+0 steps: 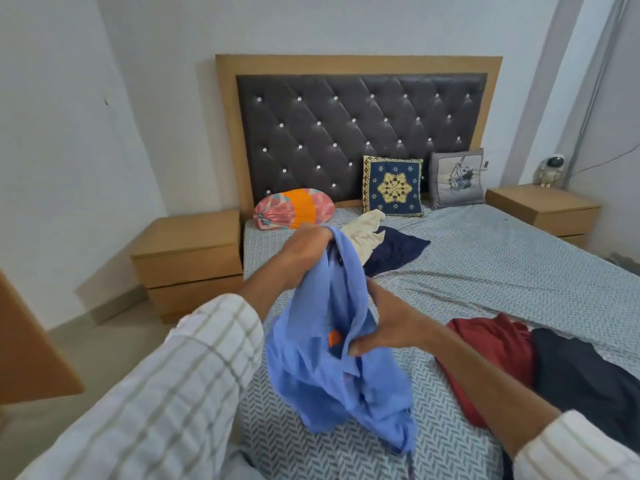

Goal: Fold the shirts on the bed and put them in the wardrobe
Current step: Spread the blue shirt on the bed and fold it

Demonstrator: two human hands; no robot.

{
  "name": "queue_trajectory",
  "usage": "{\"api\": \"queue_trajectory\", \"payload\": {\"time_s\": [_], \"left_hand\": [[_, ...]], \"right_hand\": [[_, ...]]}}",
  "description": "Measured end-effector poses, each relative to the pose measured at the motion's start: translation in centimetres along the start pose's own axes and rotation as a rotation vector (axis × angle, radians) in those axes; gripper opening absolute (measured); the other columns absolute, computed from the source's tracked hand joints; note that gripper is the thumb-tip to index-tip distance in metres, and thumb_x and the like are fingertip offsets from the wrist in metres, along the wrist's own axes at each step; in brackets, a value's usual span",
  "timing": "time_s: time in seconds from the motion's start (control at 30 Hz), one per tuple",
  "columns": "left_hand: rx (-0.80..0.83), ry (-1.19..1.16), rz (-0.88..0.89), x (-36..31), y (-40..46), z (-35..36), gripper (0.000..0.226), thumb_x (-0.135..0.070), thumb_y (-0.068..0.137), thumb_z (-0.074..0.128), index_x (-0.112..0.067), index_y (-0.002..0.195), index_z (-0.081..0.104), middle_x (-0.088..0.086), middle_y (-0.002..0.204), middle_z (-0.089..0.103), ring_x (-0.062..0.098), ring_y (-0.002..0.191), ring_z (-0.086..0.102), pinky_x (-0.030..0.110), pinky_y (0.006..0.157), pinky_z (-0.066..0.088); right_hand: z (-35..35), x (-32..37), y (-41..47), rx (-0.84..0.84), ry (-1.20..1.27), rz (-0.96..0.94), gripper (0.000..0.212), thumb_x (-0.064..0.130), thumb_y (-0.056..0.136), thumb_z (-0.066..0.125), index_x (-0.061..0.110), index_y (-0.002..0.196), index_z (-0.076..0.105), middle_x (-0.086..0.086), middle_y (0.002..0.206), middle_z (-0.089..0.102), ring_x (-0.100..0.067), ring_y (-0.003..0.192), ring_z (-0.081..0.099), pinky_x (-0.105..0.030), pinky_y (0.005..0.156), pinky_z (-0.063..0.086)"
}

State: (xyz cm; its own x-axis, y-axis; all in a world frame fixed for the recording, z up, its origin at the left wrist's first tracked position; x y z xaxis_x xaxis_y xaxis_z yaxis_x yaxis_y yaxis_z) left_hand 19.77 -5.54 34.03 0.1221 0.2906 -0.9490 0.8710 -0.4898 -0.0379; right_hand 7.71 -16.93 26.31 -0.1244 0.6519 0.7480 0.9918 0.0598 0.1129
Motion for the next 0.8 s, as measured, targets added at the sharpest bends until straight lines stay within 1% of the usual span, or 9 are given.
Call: {"api": "queue_trajectory", "payload": {"time_s": [0.07,0.13,0.23,0.33,0.47,0.53,0.6,0.73,0.8], "left_hand": [[0.024,-0.023,-0.025,-0.5,1.2,-1.2,0.014,-0.030,0.068,0.050,-0.019,0.061,0.054,-0.007,0.045,0.055,0.017,0.057,0.053,0.030,0.073,0.049],[0.022,0.083,-0.005,0.1,2.7,-3.2,0.020,-0.032,0.074,0.055,-0.018,0.061,0.063,-0.005,0.054,0.061,0.017,0.061,0.057,0.034,0.082,0.054],[0.070,0.417,0.178,0.9,1.0,-5.5,0.041,-0.050,0.070,0.068,-0.011,0.084,0.070,-0.003,0.077,0.068,0.016,0.072,0.061,0.035,0.075,0.052],[0.342,0.685,0.053,4.0,-1.8,-5.6,0.050,-0.053,0.065,0.086,-0.015,0.093,0.070,-0.008,0.079,0.067,0.009,0.072,0.060,0.029,0.069,0.047],[0.379,0.859,0.129,6.7,-1.9,-4.9,0.031,-0.030,0.061,0.089,-0.027,0.083,0.067,-0.008,0.084,0.069,0.015,0.080,0.066,0.035,0.072,0.051],[0.309,0.723,0.158,7.4,-1.5,-5.3,0.022,-0.023,0.069,0.080,-0.024,0.063,0.059,-0.012,0.062,0.057,0.009,0.061,0.054,0.031,0.060,0.041],[0.188,0.501,0.085,7.9,-1.2,-6.2,0.021,-0.020,0.079,0.072,-0.011,0.064,0.059,-0.003,0.062,0.053,0.012,0.062,0.047,0.030,0.062,0.034],[0.120,0.190,0.009,7.2,-2.2,-6.1,0.044,-0.044,0.085,0.066,0.000,0.090,0.069,0.024,0.087,0.067,0.027,0.081,0.059,0.043,0.076,0.047],[0.254,0.397,0.052,6.2,-2.8,-5.2,0.056,-0.062,0.076,0.068,-0.011,0.099,0.071,0.012,0.092,0.070,0.021,0.088,0.063,0.038,0.082,0.049]], "right_hand": [[0.2,-0.7,1.3,-0.119,-0.171,0.065,0.049,0.032,0.069,0.084,0.031,0.112,0.059,0.018,0.108,0.065,0.002,0.095,0.056,-0.026,0.084,0.049],[-0.9,-1.7,2.3,-0.348,-0.198,0.104,0.007,0.013,0.082,0.062,0.007,0.085,0.065,-0.006,0.086,0.072,-0.004,0.078,0.052,-0.031,0.067,0.043],[-4.1,-2.7,2.3,-0.594,0.101,0.206,0.020,0.011,0.091,0.052,0.004,0.074,0.059,-0.001,0.068,0.061,-0.011,0.069,0.048,-0.032,0.062,0.035],[-7.5,-2.0,2.3,-0.666,0.076,0.249,0.023,0.022,0.099,0.049,0.006,0.087,0.061,-0.003,0.081,0.063,-0.019,0.075,0.053,-0.035,0.067,0.039],[-10.0,0.7,2.2,-0.644,0.011,0.198,0.027,0.023,0.105,0.041,0.009,0.090,0.059,0.003,0.084,0.058,-0.012,0.074,0.049,-0.031,0.066,0.037],[-11.1,2.0,1.6,-0.581,0.003,0.185,0.030,0.027,0.105,0.045,0.011,0.082,0.056,0.004,0.076,0.054,-0.010,0.066,0.045,-0.026,0.060,0.032],[-11.8,2.3,0.9,-0.442,0.067,0.195,0.034,0.035,0.099,0.059,0.009,0.078,0.054,0.000,0.073,0.051,-0.013,0.067,0.043,-0.026,0.062,0.032],[-12.1,1.3,-1.0,-0.042,-0.069,0.321,0.027,0.024,0.077,0.085,0.005,0.082,0.067,-0.006,0.079,0.066,-0.013,0.071,0.060,-0.027,0.065,0.048],[-12.8,0.7,-1.2,-0.071,-0.161,0.358,0.028,0.022,0.083,0.080,0.007,0.071,0.059,-0.006,0.069,0.056,-0.015,0.064,0.051,-0.026,0.058,0.039]]}}
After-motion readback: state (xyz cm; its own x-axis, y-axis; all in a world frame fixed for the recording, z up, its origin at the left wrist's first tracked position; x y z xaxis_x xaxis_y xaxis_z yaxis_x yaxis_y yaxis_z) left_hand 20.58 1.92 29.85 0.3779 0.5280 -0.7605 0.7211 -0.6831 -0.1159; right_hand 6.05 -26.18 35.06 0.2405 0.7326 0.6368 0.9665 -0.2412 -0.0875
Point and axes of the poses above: each hand's wrist, its own y-axis towards the middle knuckle, its own z-axis out of the palm, x = y × z, the point moved 5 cm from there along y, towards the middle knuckle
